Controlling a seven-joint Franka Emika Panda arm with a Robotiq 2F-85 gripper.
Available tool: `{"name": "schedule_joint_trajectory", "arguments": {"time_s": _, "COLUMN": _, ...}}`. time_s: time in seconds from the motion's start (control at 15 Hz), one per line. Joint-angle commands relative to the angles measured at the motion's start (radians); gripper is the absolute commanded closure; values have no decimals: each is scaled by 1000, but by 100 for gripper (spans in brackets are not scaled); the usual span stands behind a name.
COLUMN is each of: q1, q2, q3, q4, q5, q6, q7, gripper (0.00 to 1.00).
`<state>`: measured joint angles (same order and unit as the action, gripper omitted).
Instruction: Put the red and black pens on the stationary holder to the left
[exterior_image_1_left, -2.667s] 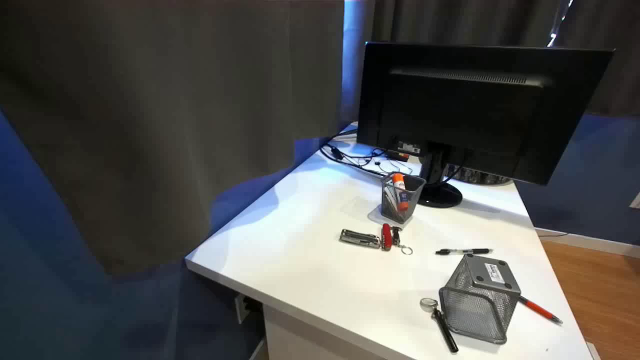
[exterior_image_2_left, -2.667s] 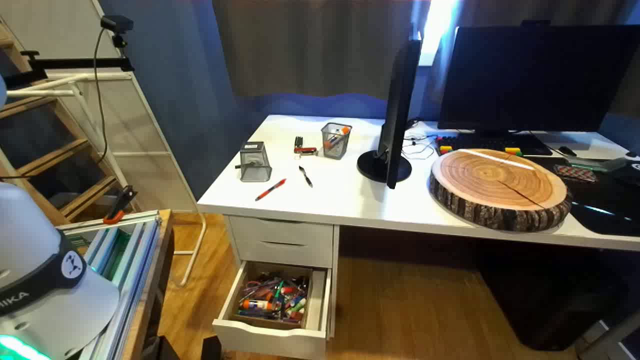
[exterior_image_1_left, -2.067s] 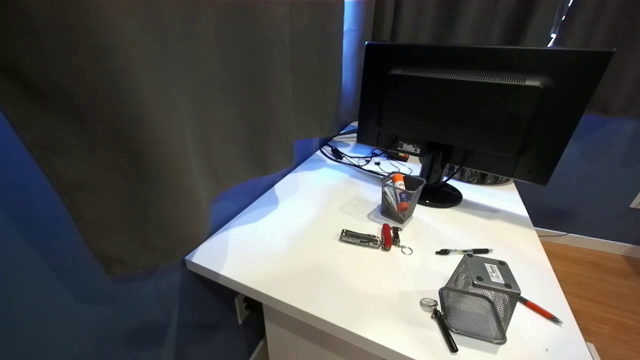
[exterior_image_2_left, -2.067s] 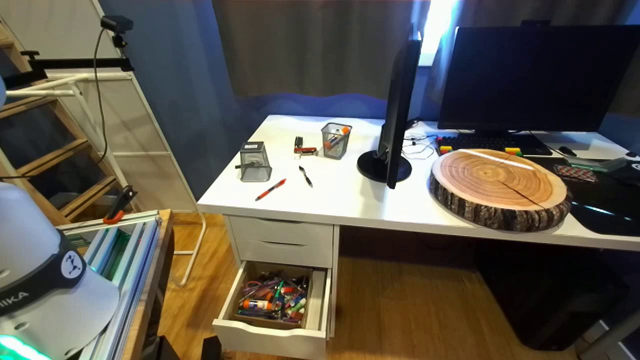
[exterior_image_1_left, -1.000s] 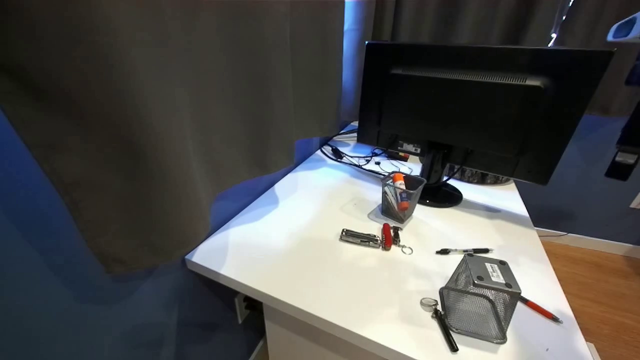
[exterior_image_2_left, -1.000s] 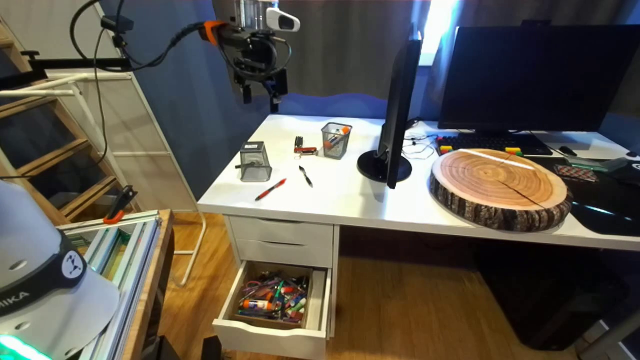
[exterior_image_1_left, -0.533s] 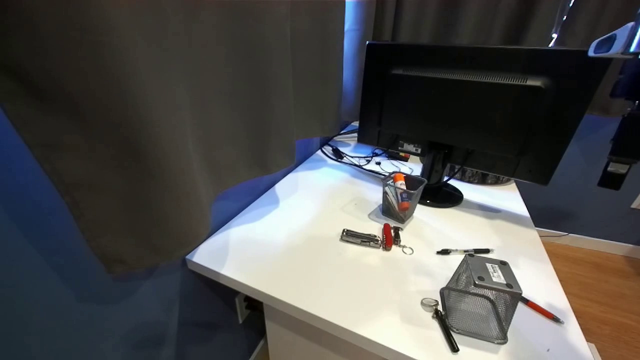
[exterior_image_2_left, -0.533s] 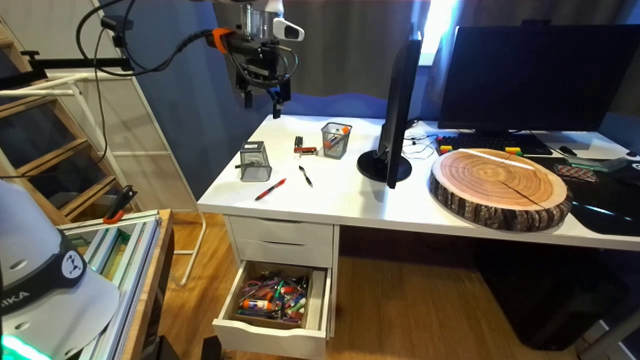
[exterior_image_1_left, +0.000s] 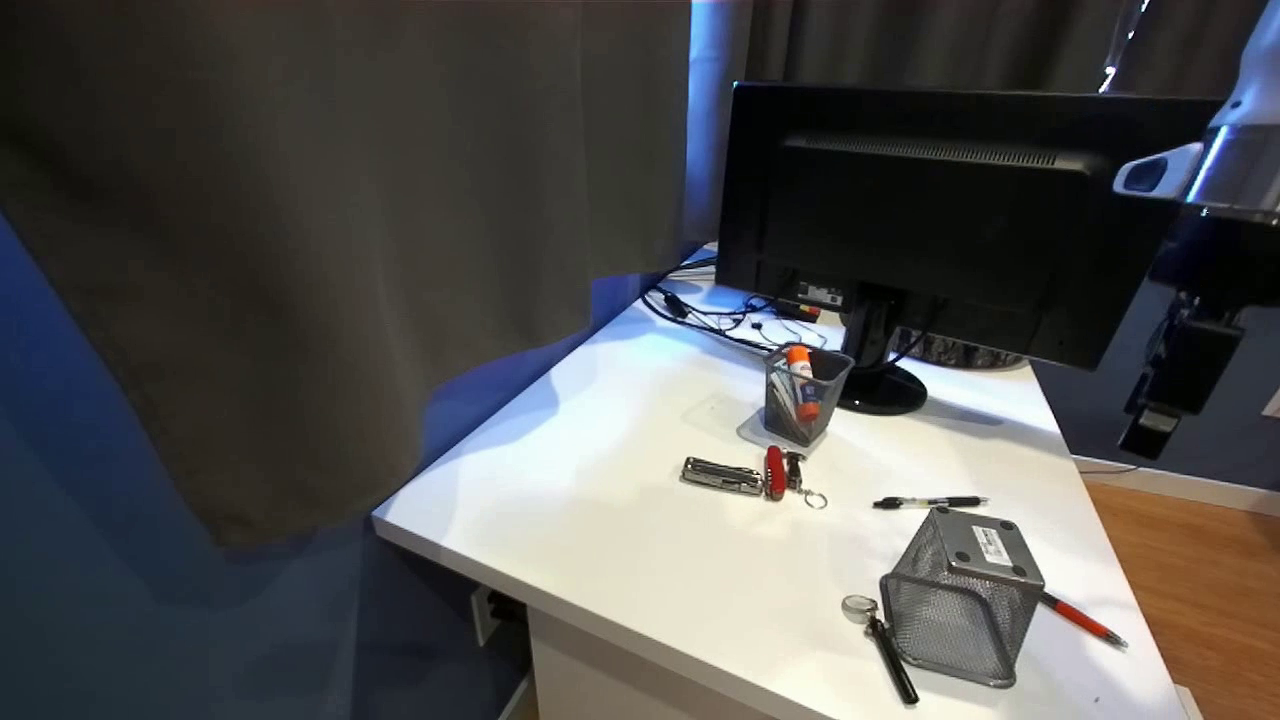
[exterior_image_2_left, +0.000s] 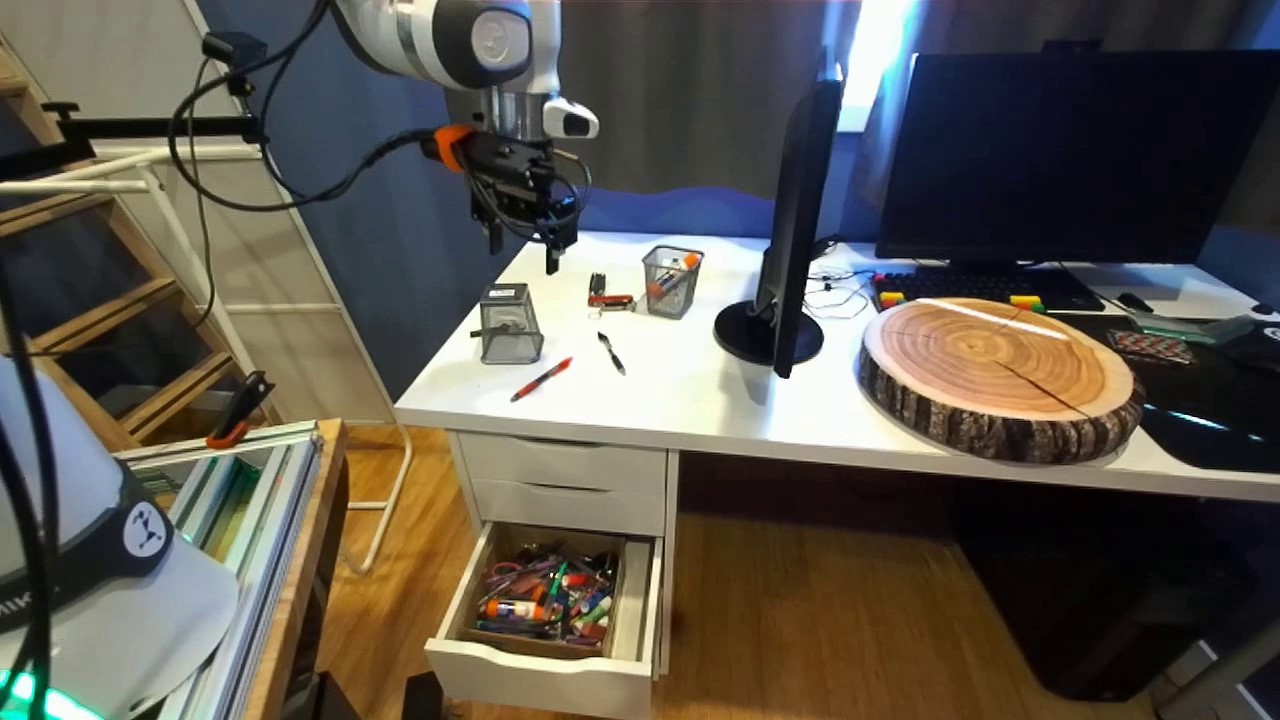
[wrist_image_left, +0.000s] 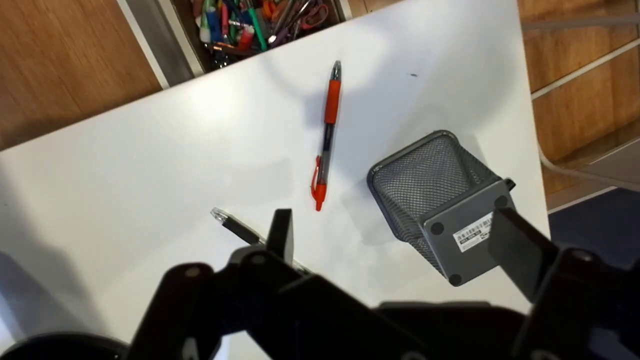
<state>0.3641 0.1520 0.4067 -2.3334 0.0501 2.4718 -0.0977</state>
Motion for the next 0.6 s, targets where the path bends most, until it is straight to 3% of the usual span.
{"name": "schedule_joint_trajectory", "arguments": {"time_s": 0.0, "q1": 30, "q2": 108, "q3": -18, "q4": -36, "q5": -90, "q6": 209, "q7": 15, "gripper": 0}}
{"name": "schedule_joint_trajectory", "arguments": {"time_s": 0.2, "q1": 51, "q2": 176, "q3": -54, "q4": -52, "q5": -189, "q6": 319, "q7": 24, "gripper": 0}}
{"name": "schedule_joint_trajectory", "arguments": {"time_s": 0.53, "q1": 87, "q2": 273, "q3": -130, "q4": -27, "q5": -285, "q6": 384, "q7": 47, "gripper": 0}}
